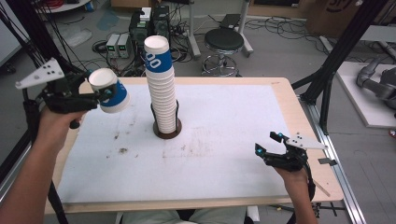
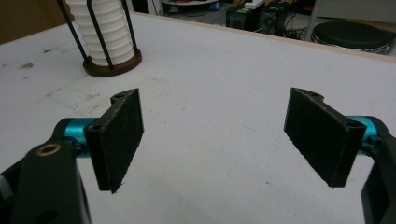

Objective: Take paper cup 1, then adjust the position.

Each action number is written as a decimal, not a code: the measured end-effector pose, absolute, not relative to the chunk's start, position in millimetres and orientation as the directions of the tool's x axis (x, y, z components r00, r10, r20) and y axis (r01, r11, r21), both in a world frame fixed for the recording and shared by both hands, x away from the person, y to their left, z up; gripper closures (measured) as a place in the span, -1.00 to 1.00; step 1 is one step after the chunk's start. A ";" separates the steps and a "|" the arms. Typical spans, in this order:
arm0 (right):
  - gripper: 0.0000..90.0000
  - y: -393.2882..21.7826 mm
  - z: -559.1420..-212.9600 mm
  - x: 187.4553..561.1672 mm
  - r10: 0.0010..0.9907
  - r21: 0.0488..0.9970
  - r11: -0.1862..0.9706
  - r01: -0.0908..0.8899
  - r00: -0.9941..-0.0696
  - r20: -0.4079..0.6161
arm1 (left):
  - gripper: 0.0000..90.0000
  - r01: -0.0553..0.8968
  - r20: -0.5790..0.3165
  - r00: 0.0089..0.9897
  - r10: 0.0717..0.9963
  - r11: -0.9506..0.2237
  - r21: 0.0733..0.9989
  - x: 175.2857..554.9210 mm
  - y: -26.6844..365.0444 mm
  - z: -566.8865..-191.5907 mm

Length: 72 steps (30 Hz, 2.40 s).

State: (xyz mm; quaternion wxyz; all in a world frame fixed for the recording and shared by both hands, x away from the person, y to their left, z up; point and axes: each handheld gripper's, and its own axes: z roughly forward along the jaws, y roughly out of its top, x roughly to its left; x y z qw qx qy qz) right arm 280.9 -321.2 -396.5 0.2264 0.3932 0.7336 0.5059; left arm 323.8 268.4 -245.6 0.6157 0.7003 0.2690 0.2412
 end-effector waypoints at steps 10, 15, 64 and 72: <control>-0.55 -318.4 -397.1 281.3 0.799 0.921 0.186 0.343 -0.598 0.062 | -0.35 0.094 -0.019 0.798 0.602 -0.093 0.991 317.1 247.3 -298.9; -0.55 -316.5 -398.6 282.8 0.798 0.919 0.188 0.347 -0.600 0.064 | -0.35 0.099 -0.018 0.831 0.556 -0.115 0.988 312.8 230.7 -316.5; -0.55 -231.8 -379.0 277.3 0.496 0.938 0.272 0.214 -0.867 0.053 | -0.35 0.104 -0.053 0.947 0.317 -0.146 0.984 306.2 136.1 -353.2; -0.55 -209.5 -379.2 285.5 0.413 0.930 0.299 0.212 -0.908 0.074 | -0.35 0.104 -0.059 0.959 0.278 -0.149 0.983 310.3 123.4 -353.5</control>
